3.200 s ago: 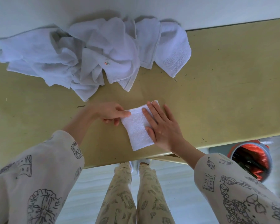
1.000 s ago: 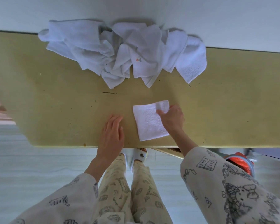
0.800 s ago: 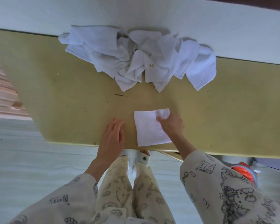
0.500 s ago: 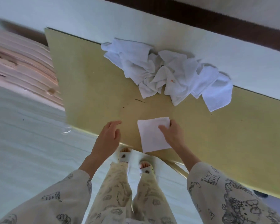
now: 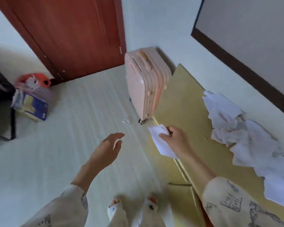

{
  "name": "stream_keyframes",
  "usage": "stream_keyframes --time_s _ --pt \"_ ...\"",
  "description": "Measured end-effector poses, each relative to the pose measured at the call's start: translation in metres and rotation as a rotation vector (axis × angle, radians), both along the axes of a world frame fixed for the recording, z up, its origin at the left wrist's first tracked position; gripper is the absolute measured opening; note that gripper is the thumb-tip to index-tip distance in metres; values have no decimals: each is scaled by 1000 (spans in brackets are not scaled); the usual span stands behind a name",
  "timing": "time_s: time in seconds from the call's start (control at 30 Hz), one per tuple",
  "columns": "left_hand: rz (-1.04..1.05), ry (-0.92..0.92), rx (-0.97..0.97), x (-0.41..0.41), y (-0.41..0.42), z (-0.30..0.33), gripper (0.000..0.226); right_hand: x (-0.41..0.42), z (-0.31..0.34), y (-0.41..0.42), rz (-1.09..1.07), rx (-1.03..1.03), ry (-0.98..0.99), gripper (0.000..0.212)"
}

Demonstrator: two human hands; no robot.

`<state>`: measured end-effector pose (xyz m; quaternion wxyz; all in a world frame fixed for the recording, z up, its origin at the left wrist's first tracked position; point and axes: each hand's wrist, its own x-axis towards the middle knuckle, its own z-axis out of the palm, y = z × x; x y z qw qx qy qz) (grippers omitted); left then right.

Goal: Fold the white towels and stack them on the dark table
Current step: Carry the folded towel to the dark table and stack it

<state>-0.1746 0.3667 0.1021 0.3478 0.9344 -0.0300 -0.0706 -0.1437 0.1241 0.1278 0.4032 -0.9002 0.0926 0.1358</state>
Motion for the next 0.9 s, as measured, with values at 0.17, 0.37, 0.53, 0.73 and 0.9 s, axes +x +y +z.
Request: stream_keyframes --time_s 0.17,0.37,0.53,0.73,0.9 --pt "278 -70 11 -71 124 29 29 -3 44 146 319 51 -67 25" --pt "541 -132 64 -180 284 54 27 -47 75 333 606 134 -65 22" --pt "740 -150 51 -261 397 64 25 -94 83 471 756 182 -88 26" --pt "909 -135 -2 -302 500 56 26 -116 71 605 908 188 -40 23" --pt "960 -80 -48 -284 587 39 26 -91 57 709 980 184 -35 26"
